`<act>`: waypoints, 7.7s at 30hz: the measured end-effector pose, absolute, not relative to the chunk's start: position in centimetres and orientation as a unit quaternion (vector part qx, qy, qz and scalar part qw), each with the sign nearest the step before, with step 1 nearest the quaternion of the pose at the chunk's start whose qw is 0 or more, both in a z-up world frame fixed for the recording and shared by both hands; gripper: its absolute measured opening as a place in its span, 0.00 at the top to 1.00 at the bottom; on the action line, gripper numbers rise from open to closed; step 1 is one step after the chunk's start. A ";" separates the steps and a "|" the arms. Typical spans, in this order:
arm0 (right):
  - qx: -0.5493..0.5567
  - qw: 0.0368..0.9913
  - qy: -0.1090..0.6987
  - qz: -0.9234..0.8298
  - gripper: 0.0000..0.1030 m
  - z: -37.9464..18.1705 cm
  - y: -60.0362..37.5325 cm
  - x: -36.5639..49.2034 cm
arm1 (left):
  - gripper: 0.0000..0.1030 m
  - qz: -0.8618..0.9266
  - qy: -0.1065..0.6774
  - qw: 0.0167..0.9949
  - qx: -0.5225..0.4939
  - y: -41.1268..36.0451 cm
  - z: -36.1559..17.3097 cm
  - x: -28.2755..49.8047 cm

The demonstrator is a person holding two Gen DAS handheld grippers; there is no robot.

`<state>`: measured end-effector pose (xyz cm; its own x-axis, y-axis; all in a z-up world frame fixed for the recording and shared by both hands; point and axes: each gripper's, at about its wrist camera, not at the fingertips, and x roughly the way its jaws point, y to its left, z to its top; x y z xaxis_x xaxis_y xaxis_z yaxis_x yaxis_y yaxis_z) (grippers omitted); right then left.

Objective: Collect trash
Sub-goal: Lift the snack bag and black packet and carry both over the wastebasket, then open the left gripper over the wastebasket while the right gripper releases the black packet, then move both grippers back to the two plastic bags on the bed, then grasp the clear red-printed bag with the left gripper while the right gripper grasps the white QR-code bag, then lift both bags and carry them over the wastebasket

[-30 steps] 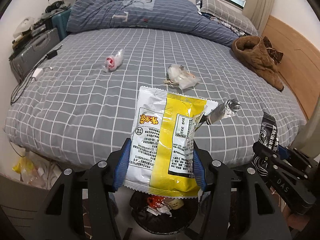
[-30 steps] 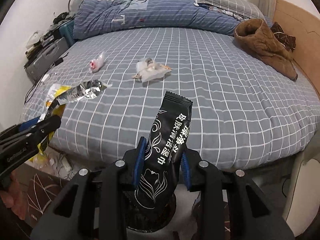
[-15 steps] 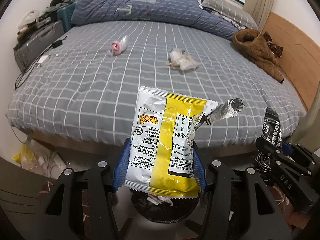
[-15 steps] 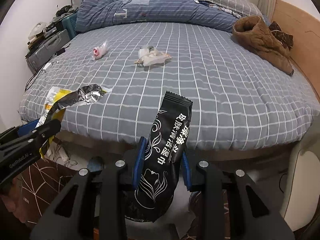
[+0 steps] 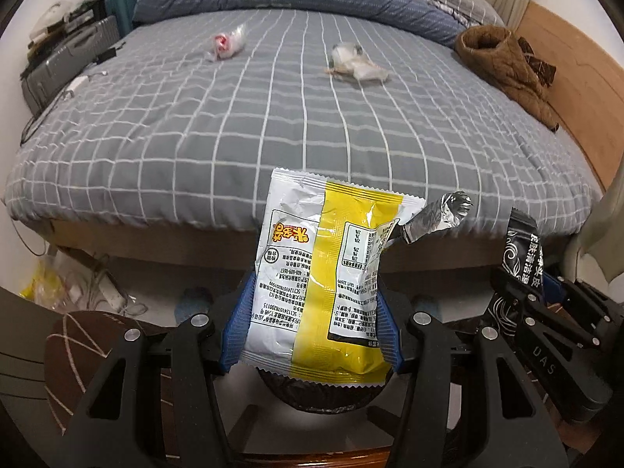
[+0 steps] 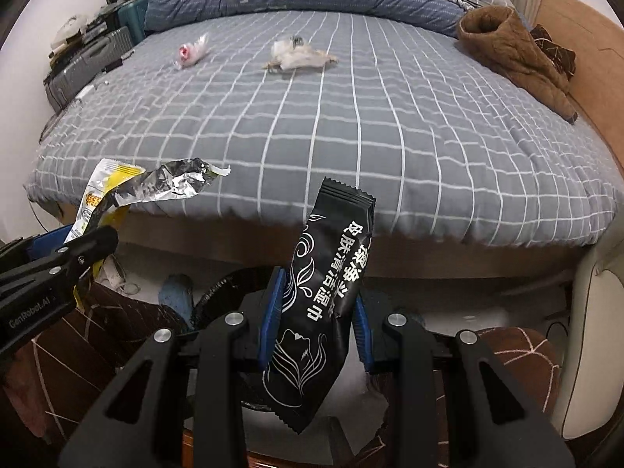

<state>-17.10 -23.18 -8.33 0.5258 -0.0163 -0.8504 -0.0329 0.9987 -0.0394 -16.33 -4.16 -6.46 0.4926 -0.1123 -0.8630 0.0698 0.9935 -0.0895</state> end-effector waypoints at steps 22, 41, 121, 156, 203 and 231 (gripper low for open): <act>-0.008 0.838 0.546 -0.020 0.70 -16.8 -24.5 -14.1 | 0.48 -0.053 0.574 0.817 0.003 -5.5 -17.8 -14.4; -0.006 0.829 0.555 -0.070 0.70 -19.4 -29.4 -14.5 | 0.46 -0.120 0.603 0.788 0.038 -10.8 -23.1 -13.8; -0.065 0.857 0.510 0.021 0.08 -16.0 -18.0 -12.4 | 0.05 0.031 0.527 0.849 -0.017 4.8 -14.4 -13.8; -0.071 0.918 0.390 0.025 0.07 -4.6 -21.3 5.2 | 0.06 0.036 0.462 0.886 -0.011 7.4 -5.8 7.2; -0.031 0.896 0.430 0.105 0.61 -12.3 -18.5 22.6 | 0.50 0.039 0.461 0.887 -0.004 7.7 -11.3 28.0; -0.027 0.905 0.416 0.088 0.62 -4.4 -17.4 10.5 | 0.50 0.026 0.455 0.890 0.006 6.8 -3.1 12.4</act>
